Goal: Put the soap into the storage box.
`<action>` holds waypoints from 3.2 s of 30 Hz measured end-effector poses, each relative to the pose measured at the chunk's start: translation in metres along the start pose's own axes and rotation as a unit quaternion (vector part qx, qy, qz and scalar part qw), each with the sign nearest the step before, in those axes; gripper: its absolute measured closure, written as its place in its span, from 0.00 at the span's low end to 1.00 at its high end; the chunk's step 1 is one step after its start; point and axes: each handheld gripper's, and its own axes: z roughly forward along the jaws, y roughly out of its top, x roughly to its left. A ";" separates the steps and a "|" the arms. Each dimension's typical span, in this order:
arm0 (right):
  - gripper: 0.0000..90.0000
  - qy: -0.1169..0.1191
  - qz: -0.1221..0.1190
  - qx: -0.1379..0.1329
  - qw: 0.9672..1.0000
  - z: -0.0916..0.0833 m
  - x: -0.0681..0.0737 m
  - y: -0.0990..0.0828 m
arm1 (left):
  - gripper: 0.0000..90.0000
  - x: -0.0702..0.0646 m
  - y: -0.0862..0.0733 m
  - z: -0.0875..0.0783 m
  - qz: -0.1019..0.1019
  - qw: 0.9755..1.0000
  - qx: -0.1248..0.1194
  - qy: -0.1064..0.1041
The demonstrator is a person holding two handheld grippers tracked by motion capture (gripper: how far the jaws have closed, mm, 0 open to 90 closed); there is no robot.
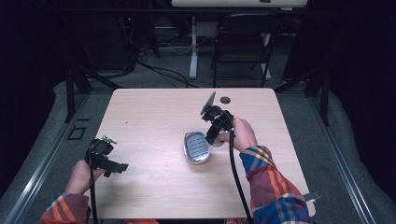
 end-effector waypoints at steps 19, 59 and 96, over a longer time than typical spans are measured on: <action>0.27 0.006 -0.025 0.003 1.000 0.007 0.015 0.021 | 0.00 0.000 0.000 0.000 0.000 1.000 0.000 0.000; 0.27 0.025 -0.043 0.011 0.999 0.030 0.037 0.042 | 0.00 0.000 0.000 0.000 0.004 1.000 0.001 -0.001; 0.26 0.054 0.014 0.019 0.998 0.047 0.033 0.035 | 0.00 -0.002 0.000 0.001 0.007 1.000 0.003 -0.002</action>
